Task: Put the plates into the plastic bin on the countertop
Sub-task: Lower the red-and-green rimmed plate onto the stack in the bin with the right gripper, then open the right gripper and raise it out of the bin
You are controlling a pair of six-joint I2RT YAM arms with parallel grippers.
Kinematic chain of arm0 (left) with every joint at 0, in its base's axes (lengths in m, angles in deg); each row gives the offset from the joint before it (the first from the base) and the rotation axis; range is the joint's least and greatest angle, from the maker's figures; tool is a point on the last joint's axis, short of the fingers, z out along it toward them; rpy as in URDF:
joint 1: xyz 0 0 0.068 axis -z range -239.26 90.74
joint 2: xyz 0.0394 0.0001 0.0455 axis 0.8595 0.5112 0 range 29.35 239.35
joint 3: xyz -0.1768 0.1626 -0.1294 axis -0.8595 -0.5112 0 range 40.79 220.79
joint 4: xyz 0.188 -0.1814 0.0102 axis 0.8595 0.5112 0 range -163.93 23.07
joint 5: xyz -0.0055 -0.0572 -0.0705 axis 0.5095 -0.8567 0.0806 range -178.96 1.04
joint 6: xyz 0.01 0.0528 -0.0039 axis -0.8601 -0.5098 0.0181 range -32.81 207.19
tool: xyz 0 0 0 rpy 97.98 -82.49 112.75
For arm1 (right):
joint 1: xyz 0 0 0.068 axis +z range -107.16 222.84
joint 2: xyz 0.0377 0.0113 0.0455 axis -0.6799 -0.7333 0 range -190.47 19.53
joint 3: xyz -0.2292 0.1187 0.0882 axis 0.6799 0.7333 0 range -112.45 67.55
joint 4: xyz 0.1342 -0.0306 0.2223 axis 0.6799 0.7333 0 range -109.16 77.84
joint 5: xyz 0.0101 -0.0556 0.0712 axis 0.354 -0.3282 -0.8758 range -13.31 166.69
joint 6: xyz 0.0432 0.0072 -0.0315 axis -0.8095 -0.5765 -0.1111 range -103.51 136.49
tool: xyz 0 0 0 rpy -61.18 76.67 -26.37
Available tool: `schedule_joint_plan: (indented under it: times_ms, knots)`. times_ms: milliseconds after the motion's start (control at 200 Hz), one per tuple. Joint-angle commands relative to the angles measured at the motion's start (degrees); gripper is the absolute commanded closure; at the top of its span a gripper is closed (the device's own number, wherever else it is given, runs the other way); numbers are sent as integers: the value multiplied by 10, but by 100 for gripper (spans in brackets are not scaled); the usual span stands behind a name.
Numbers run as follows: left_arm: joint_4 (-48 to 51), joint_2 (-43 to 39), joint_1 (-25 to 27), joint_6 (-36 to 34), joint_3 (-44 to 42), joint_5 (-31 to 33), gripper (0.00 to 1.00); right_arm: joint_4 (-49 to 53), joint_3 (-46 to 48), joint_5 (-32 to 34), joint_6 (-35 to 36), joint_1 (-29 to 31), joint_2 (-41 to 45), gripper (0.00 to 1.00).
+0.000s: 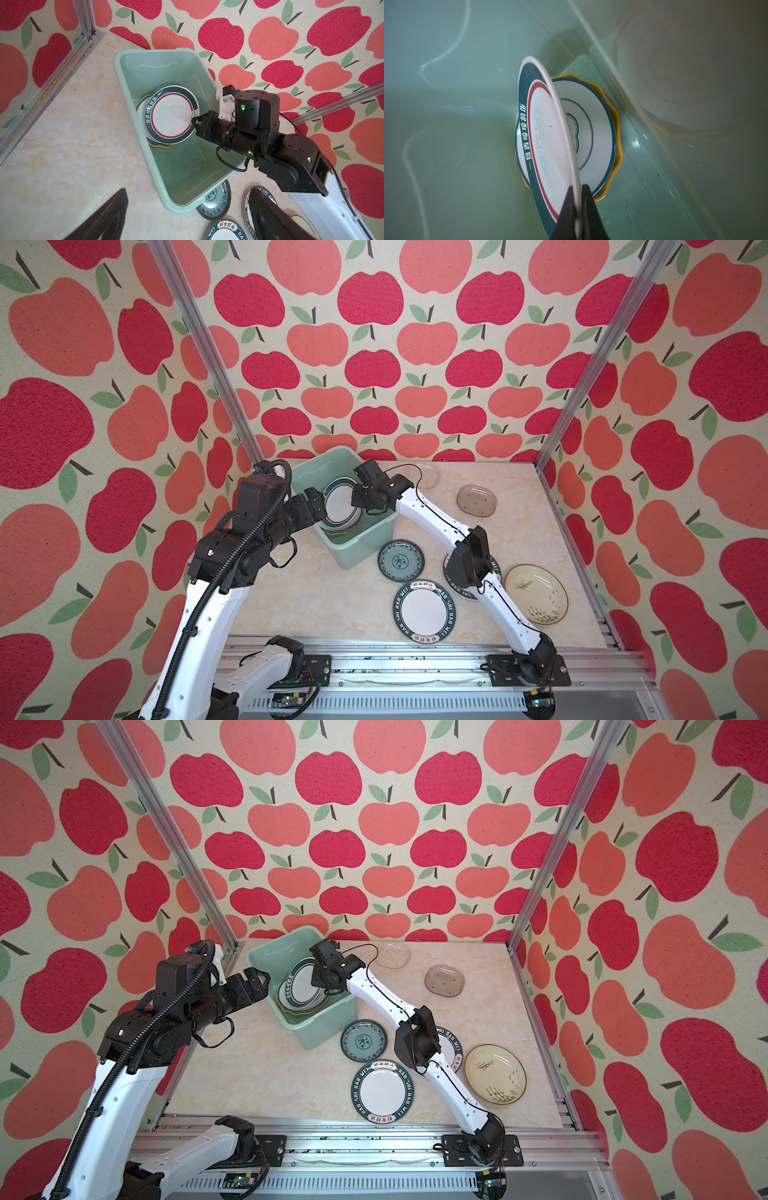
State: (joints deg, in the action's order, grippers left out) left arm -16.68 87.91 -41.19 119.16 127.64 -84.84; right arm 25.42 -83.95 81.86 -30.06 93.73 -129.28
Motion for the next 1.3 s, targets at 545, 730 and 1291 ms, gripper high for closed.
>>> schedule_joint_plan:
  times_ms: [545, 730, 1291]
  knots:
    - [18, -1, -21, -23, 12, 9, 6, -29, -6, -33, 8, 6, -42, 85]
    - [18, -2, -27, -28, 13, 9, 6, -30, -4, -29, 9, 7, -42, 75]
    - [17, -8, -33, -23, 24, 7, 6, -12, 30, -15, 44, 8, -17, 36]
